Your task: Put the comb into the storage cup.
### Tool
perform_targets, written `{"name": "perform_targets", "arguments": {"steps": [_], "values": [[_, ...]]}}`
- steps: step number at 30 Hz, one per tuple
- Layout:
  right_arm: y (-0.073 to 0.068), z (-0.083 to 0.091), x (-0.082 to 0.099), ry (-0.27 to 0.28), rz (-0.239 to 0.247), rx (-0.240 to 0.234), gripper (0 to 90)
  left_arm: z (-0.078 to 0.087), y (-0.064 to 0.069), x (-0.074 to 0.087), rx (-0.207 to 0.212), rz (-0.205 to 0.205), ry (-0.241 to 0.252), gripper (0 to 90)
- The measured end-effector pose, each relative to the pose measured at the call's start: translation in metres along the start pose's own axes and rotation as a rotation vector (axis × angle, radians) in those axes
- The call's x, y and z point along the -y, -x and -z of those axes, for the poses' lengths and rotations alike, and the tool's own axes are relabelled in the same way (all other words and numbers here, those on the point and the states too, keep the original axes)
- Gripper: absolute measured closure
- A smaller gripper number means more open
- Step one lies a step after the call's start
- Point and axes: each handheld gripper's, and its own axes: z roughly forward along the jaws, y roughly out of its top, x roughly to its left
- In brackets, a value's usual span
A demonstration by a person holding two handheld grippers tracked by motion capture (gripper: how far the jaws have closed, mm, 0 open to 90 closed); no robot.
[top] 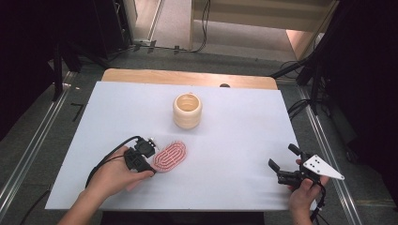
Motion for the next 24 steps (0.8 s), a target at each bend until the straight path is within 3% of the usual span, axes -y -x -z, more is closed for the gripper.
{"name": "perform_targets", "arguments": {"steps": [7,14,24], "values": [[0.000,-0.001,0.000,-0.005,0.001,0.001,0.0,-0.004,0.015,-0.004,-0.102,-0.058,-0.035,65.2],[0.000,-0.001,0.000,-0.007,0.001,0.001,0.0,-0.003,0.015,-0.005,-0.092,-0.070,-0.039,70.6],[0.001,0.000,0.000,-0.001,-0.014,0.001,0.0,-0.004,0.015,-0.004,-0.094,-0.080,-0.034,71.4]]}}
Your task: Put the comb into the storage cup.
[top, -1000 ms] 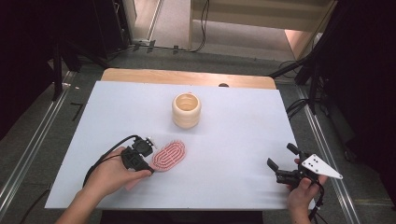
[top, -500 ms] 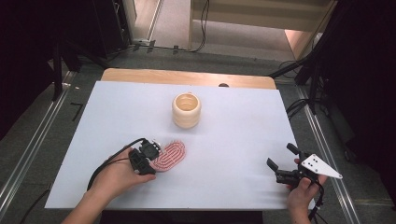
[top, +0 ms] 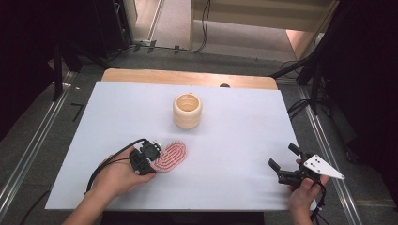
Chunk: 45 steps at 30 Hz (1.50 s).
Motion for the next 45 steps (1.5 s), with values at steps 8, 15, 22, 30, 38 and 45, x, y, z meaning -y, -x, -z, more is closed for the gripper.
{"name": "perform_targets", "arguments": {"steps": [8,15,22,30,38,45], "values": [[-0.0003,-0.0002,0.0002,0.000,0.001,0.004,0.0,0.0001,0.0000,-0.0033,-0.001,0.013,-0.024,71.4],[0.0010,0.0000,0.0004,0.004,-0.014,0.009,0.0,0.0002,-0.0002,-0.0038,0.000,0.015,-0.030,71.4],[0.0012,-0.0001,0.0004,0.001,-0.014,0.015,0.0,0.0000,-0.0012,-0.0054,0.011,0.021,-0.038,71.6],[0.0011,0.0008,0.0006,0.005,-0.018,0.013,0.0,0.0006,-0.0031,-0.0064,0.021,0.015,-0.047,71.6],[0.0015,-0.0001,0.0003,0.004,-0.016,0.017,0.0,0.0016,-0.0060,-0.0010,0.041,0.034,-0.013,71.6],[0.0011,0.0000,0.0001,-0.002,-0.009,0.022,0.0,0.0018,-0.0060,-0.0012,0.044,0.022,-0.014,71.6]]}}
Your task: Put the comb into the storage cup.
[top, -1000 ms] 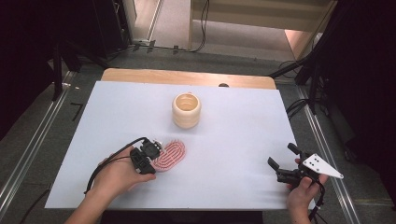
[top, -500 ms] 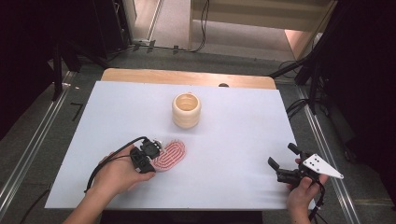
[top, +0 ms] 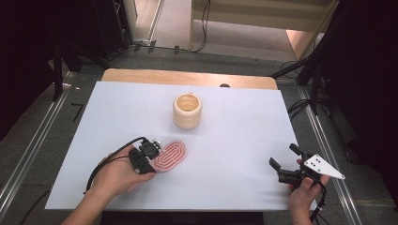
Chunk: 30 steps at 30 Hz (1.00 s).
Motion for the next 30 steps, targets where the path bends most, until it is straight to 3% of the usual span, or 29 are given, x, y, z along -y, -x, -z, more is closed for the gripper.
{"name": "perform_targets", "arguments": {"steps": [10,16,27,30], "values": [[-0.001,0.000,0.000,0.005,0.002,-0.010,0.0,0.003,-0.001,0.002,0.028,-0.011,0.036,71.7],[-0.001,0.000,0.000,0.002,0.006,-0.011,0.0,0.004,-0.002,0.000,0.005,-0.017,0.053,71.7],[-0.001,0.000,0.000,0.006,0.007,-0.015,0.0,0.010,-0.006,-0.002,0.009,-0.011,0.111,71.6],[-0.001,0.000,0.000,0.005,0.005,-0.016,0.0,0.014,-0.006,-0.001,-0.031,-0.020,0.168,71.6]]}}
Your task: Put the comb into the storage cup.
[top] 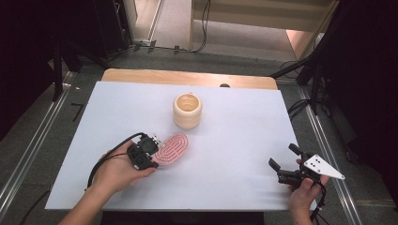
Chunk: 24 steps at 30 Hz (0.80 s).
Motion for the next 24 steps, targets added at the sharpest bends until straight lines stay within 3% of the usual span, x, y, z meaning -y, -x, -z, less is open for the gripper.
{"name": "perform_targets", "arguments": {"steps": [10,14,19,24], "values": [[0.000,0.000,0.000,0.002,0.002,0.000,0.0,0.007,-0.006,0.002,-0.008,0.016,0.079,71.6],[0.000,0.000,0.000,0.000,0.001,-0.001,0.0,0.012,-0.007,0.003,-0.040,0.019,0.162,71.6],[0.000,0.000,0.000,0.000,0.001,-0.002,0.0,0.014,-0.010,0.003,-0.009,0.033,0.183,71.6],[0.000,0.000,0.000,0.000,0.001,-0.002,0.0,0.016,-0.009,0.004,-0.013,0.038,0.240,71.6]]}}
